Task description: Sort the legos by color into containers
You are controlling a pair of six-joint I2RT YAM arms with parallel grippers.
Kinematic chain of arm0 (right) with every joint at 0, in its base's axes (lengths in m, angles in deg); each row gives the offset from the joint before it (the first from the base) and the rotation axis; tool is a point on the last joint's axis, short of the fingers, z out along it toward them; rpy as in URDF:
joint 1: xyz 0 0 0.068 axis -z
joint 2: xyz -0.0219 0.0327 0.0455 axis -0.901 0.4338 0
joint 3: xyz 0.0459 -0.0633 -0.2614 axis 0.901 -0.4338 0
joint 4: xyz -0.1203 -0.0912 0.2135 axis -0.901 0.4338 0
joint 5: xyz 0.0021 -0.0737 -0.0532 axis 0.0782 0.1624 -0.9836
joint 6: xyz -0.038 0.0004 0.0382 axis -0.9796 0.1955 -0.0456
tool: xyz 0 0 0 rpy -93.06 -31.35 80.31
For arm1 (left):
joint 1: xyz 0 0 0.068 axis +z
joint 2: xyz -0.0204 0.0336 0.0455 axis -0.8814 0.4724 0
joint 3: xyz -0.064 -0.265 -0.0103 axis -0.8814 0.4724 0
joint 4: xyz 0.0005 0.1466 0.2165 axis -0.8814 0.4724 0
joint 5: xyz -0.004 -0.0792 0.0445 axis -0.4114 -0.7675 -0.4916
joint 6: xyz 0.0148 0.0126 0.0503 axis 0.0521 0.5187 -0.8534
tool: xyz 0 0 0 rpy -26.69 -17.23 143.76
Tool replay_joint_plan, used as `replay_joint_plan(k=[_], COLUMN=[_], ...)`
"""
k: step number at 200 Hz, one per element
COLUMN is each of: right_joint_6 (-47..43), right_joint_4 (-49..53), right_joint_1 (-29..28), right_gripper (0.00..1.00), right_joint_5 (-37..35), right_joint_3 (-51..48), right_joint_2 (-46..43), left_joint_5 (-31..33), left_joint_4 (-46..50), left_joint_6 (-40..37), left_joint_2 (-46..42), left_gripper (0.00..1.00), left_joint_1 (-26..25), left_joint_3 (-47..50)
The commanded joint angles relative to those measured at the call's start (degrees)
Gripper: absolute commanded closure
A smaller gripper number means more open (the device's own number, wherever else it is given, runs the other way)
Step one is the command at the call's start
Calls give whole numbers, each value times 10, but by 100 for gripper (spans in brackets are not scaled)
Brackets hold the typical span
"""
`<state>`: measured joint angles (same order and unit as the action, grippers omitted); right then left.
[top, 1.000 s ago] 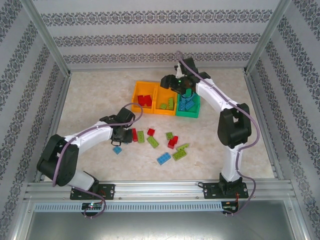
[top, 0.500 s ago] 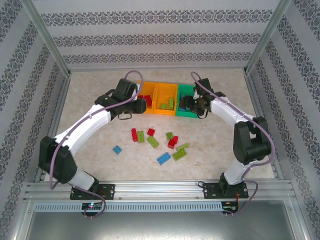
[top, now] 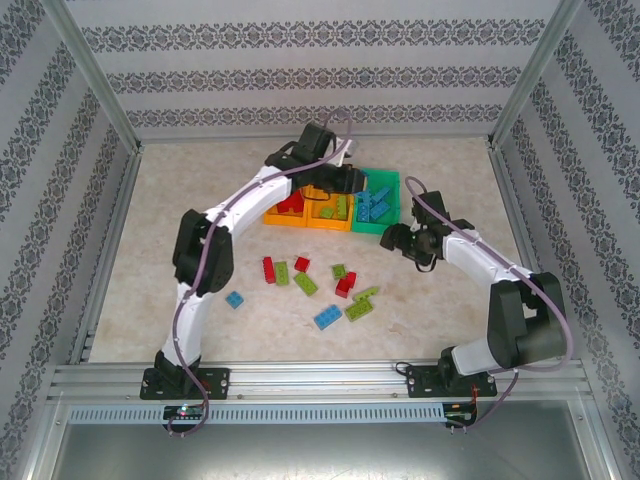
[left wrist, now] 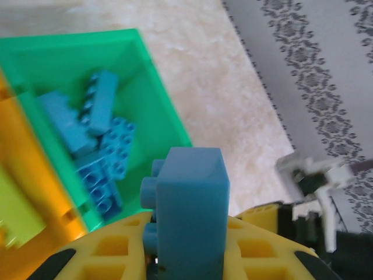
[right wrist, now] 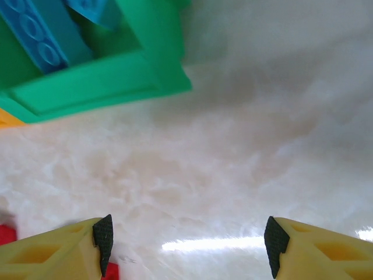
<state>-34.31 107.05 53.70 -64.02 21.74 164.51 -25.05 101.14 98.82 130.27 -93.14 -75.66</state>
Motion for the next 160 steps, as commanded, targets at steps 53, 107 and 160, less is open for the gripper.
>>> replay_joint_plan(k=[53,107,160], right_joint_6=[15,14,-83], right_joint_4=[-3,-19,1], right_joint_1=[8,3,-83], right_gripper=[28,28,26], right_joint_5=[-15,5,16], right_joint_3=[-29,-57,-51], right_joint_2=[-42,-73,-112], left_joint_5=[-41,-30,-8], left_joint_4=[64,50,33], left_joint_6=[36,54,55], left_joint_2=[176,193,130], left_gripper=[70,49,0], left_joint_1=[-8,-8,-8], left_joint_3=[-218,-214,-175])
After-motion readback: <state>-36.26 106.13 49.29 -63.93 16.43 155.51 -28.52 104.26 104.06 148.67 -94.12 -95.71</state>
